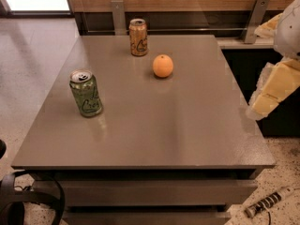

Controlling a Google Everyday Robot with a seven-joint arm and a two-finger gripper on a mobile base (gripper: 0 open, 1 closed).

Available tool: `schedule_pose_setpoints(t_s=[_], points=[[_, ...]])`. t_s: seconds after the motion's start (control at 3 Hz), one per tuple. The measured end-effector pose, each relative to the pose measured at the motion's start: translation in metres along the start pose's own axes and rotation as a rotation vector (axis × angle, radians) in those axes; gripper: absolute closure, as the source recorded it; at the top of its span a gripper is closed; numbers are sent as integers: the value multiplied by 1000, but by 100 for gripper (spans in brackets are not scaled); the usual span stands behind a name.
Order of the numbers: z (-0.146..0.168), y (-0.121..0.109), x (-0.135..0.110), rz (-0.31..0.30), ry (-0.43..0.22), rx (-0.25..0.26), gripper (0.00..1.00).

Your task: Knock green can over

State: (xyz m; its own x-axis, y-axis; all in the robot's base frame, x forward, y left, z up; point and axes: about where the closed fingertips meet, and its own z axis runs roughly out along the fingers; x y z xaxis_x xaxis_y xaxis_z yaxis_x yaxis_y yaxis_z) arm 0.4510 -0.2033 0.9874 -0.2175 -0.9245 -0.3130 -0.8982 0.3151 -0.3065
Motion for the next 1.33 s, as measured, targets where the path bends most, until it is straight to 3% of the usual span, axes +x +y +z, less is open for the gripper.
schedule_pose_setpoints(t_s=[0.33,0.67,1.0,1.33], points=[[18,4,-9,72,-165,23,0],[60,8,-45,105,-425,31,0],[78,11,-102,112,-685,25,0],[79,21,-140,107,-816,-15,0]])
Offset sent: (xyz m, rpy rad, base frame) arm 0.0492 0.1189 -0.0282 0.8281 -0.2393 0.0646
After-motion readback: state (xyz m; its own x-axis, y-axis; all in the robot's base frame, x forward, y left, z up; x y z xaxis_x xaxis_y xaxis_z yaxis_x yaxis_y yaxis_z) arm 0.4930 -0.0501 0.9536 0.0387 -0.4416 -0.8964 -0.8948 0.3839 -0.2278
